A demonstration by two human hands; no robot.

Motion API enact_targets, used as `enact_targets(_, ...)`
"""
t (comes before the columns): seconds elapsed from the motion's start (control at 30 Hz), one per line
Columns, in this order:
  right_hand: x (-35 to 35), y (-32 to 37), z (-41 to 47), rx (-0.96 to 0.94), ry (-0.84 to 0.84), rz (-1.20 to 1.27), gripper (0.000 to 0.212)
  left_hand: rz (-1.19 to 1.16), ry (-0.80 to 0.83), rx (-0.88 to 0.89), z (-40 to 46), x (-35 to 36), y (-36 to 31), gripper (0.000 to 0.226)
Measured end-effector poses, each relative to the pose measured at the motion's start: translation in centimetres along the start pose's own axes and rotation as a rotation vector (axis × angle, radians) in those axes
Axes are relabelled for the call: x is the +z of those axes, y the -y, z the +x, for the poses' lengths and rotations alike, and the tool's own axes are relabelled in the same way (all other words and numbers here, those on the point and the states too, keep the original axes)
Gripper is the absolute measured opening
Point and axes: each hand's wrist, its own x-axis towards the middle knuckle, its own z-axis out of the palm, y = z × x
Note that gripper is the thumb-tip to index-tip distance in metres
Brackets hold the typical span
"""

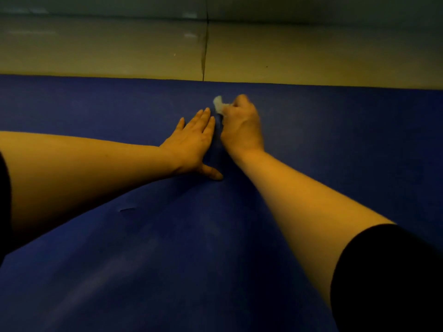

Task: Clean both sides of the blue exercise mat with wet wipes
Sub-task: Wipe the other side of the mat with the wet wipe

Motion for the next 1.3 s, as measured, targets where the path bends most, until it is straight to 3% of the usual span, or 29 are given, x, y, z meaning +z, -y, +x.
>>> enact_targets(0.1,-0.7,-1.4,1.1,-0.080,0.058,-0.124,0.027,-0.037,-0.002,0.013,-0.1,-0.1,0.3,0.133)
enact_targets(0.3,-2.8,-4.5,3.1,0.388,-0.104,-0.181,0.032,-0.087,-0.006,-0.010,0.4,-1.2,1.2,0.134)
enact_targets(0.37,-1.4,-2.3,3.3,0.325,-0.076,-0.125,0.036,-0.101,-0.035,-0.022,1.2,-1.9,1.5,0.133)
enact_targets(0.5,0.5,0.5,4.1,0.026,0.053,-0.074,0.032,-0.100,-0.020,-0.036,2.4,-2.3,1.7,0.133)
enact_targets(0.57,-0.4,-1.4,5.1,0.042,0.064,-0.143,0.027,-0.104,-0.023,-0.031,2.5,-1.9,1.8,0.133)
enact_targets(0.73,-1.4,-3.6,6.8,0.348,-0.069,-0.206,0.030,-0.107,-0.036,-0.022,2.6,-1.4,1.9,0.135)
enact_targets(0.87,0.1,-0.1,7.2,0.128,0.085,-0.142,0.026,-0.124,-0.038,-0.037,2.7,-1.1,1.3,0.142)
enact_targets(0.97,-1.5,-2.6,7.0,0.078,0.093,-0.190,0.026,-0.150,-0.036,-0.006,2.9,-1.4,1.3,0.140)
enact_targets(1.1,-5.9,-9.9,5.7,0.391,-0.104,-0.254,0.026,-0.111,-0.044,0.091,3.3,-1.4,0.9,0.137)
enact_targets(1.17,-5.9,-10.4,5.3,0.488,-0.163,-0.237,0.026,-0.078,-0.047,0.110,3.7,-1.2,0.6,0.136)
enact_targets(1.2,-5.2,-9.2,5.3,0.456,-0.190,-0.202,0.026,-0.070,-0.052,0.109,3.9,-1.0,0.4,0.137)
enact_targets(1.3,-1.8,-4.0,4.8,0.100,-0.193,-0.088,0.026,-0.078,-0.068,0.108,4.0,-0.8,0.4,0.138)
